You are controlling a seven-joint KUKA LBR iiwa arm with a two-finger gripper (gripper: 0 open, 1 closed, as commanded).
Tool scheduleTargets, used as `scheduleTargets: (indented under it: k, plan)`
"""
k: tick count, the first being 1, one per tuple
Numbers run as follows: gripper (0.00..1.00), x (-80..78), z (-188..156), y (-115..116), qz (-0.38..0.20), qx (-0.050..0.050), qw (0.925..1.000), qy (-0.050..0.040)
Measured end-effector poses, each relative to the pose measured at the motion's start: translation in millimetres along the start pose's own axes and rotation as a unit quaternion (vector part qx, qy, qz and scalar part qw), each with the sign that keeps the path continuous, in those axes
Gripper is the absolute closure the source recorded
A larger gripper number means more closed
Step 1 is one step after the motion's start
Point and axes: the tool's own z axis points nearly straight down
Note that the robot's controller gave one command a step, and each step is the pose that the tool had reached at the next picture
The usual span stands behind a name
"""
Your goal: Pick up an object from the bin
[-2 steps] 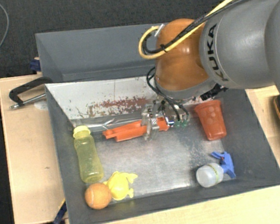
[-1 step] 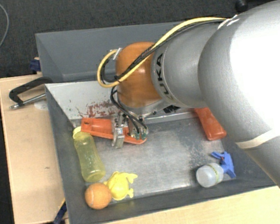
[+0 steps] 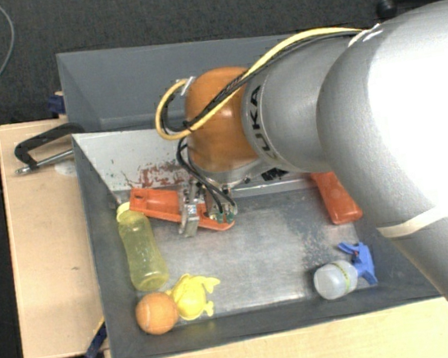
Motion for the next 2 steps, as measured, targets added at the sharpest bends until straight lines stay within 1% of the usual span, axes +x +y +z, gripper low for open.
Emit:
scheduleTargets:
  k: [1, 2]
  plan:
    - [1.00, 2.5, -64, 5, -0.013, 0.000, 0.9999, 0.0011]
    - [1.00, 4.1, -133, 12, -0.006, -0.001, 1.0000, -0.0005]
